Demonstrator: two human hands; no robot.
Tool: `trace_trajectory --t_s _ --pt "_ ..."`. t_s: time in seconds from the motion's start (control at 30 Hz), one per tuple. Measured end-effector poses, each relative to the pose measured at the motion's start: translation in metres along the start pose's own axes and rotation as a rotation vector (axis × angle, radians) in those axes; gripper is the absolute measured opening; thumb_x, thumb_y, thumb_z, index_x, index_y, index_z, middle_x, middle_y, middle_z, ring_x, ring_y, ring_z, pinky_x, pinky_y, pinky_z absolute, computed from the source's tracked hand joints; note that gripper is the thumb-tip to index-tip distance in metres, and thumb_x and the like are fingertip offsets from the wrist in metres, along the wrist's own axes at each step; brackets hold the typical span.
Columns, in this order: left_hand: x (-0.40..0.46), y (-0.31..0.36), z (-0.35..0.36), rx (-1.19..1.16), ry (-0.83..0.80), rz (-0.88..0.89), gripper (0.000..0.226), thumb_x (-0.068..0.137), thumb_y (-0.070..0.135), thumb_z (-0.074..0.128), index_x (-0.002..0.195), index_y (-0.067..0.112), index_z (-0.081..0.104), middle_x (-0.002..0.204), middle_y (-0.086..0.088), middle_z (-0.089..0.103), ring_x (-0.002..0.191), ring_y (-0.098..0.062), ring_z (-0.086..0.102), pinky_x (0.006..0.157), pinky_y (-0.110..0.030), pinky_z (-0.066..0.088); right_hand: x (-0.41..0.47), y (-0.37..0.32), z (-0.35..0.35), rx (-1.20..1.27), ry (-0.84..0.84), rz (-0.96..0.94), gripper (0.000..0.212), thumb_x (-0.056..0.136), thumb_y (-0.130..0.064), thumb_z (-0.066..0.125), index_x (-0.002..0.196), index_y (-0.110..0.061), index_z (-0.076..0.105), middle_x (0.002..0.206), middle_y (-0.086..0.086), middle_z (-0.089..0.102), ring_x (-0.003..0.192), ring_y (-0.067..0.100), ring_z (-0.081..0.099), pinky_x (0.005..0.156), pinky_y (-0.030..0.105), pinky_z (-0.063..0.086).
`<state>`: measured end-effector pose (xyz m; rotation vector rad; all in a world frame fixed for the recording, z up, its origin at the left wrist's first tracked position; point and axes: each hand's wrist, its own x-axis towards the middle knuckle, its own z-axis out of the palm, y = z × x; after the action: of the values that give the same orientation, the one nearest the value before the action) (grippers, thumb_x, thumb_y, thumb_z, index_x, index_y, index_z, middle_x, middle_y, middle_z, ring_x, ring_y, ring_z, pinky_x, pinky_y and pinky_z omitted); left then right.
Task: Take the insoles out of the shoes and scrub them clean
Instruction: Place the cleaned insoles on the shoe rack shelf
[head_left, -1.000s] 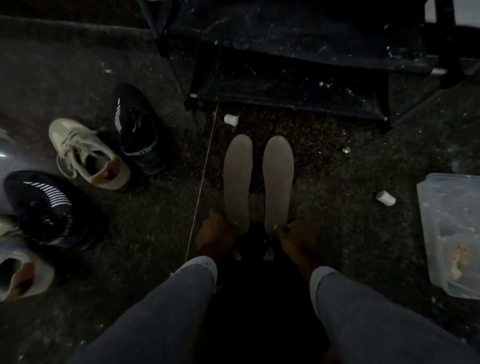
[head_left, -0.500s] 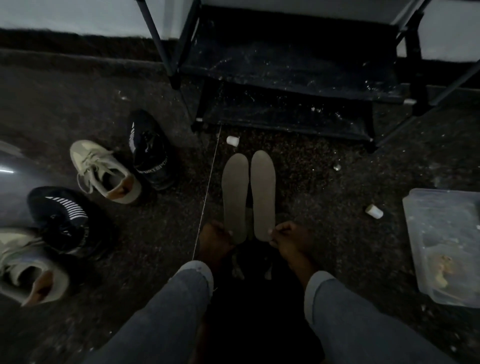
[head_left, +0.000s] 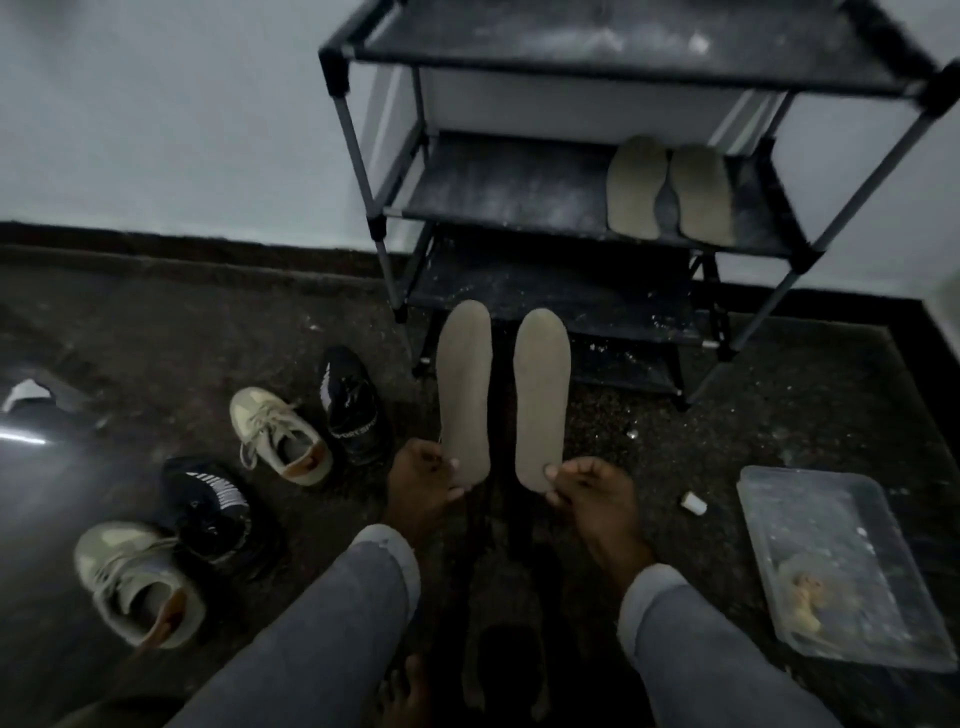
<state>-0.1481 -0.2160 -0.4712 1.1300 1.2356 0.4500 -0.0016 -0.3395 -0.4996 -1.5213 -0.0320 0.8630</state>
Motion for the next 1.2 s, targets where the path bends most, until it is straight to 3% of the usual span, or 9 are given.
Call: trace_trajectory --t_s 0.07,0.37,0.53,0.73,0.87,0.93,1.0,1.07,1.2 --pt "-0.001 0.022 -0.001 0.021 0.024 0.009 0.020 0.089 -0.004 0.060 0.084 0.010 0.045 0.089 -0.010 0.055 0.070 -0.020 0.060 0.044 -0.022 0.054 -0.013 -0.025 0.005 0.041 -0.028 -0.048 0.019 0.081 0.003 0.071 0.071 -0.007 0.058 0.060 0.002 0.062 0.055 0.010 0.060 0.053 0.018 0.053" --pt "0.005 0.128 0.007 0.017 0.011 0.213 0.014 0.088 0.004 0.064 0.084 0.010 0.052 0.096 -0.017 0.064 0.070 -0.023 0.067 0.049 -0.022 0.053 -0.016 -0.134 0.024 -0.031 -0.075 -0.310 0.012 0.083 -0.001 0.070 0.080 0.006 0.061 0.051 0.004 0.060 0.040 0.006 0.051 0.045 0.016 0.044" --pt "0.041 0.171 0.025 0.090 0.000 0.293 0.018 0.091 0.006 0.061 0.077 0.011 0.050 0.086 -0.012 0.061 0.052 -0.014 0.065 0.046 -0.019 0.053 0.033 -0.174 0.039 0.005 -0.036 -0.276 0.018 0.082 -0.001 0.071 0.070 -0.002 0.058 0.047 -0.004 0.060 0.042 0.006 0.057 0.047 0.015 0.050" --pt "0.098 0.192 0.048 0.092 0.000 0.321 0.018 0.094 0.007 0.057 0.079 0.011 0.047 0.100 -0.022 0.060 0.065 -0.025 0.065 0.045 -0.020 0.054 0.092 -0.191 0.060 -0.024 -0.007 -0.260 0.026 0.084 -0.001 0.070 0.063 -0.006 0.055 0.043 -0.003 0.058 0.038 0.003 0.057 0.044 0.014 0.050" --pt "0.127 0.198 0.056 0.081 0.027 0.325 0.013 0.094 0.021 0.059 0.099 0.010 0.053 0.107 -0.020 0.065 0.067 -0.026 0.070 0.046 -0.023 0.054 0.108 -0.199 0.075 0.039 0.022 -0.283 0.020 0.085 -0.002 0.069 0.069 0.000 0.058 0.059 0.008 0.061 0.046 0.011 0.061 0.048 0.015 0.052" --pt "0.133 0.197 0.059 0.145 0.051 0.362 0.033 0.096 0.041 0.050 0.092 0.010 0.059 0.096 -0.015 0.070 0.065 -0.025 0.070 0.052 -0.031 0.057 0.114 -0.196 0.077 0.025 0.042 -0.294 0.021 0.088 -0.010 0.068 0.072 0.000 0.061 0.067 0.013 0.064 0.053 0.016 0.063 0.052 0.018 0.055" --pt "0.133 0.190 0.055 0.320 0.195 0.516 0.049 0.095 0.056 0.038 0.094 0.011 0.058 0.090 -0.007 0.068 0.077 -0.024 0.067 0.071 -0.039 0.056 0.116 -0.190 0.074 -0.207 0.097 -0.390 0.026 0.090 -0.028 0.066 0.074 -0.006 0.066 0.073 0.009 0.069 0.062 0.016 0.066 0.061 0.025 0.057" --pt "0.124 0.178 0.049 0.507 0.287 0.790 0.039 0.098 0.047 0.038 0.103 0.012 0.055 0.099 -0.003 0.062 0.090 -0.018 0.058 0.079 -0.033 0.047 0.111 -0.182 0.069 -0.501 0.176 -0.579 0.030 0.091 -0.041 0.061 0.088 -0.012 0.068 0.085 0.001 0.069 0.077 0.013 0.065 0.071 0.027 0.052" --pt "0.119 0.165 0.039 0.935 0.237 1.212 0.038 0.098 0.036 0.045 0.127 0.012 0.052 0.128 -0.006 0.054 0.116 -0.020 0.050 0.096 -0.038 0.044 0.100 -0.174 0.062 -0.785 0.180 -0.942 0.035 0.094 -0.035 0.057 0.119 -0.011 0.059 0.123 0.007 0.052 0.107 0.017 0.053 0.094 0.028 0.044"
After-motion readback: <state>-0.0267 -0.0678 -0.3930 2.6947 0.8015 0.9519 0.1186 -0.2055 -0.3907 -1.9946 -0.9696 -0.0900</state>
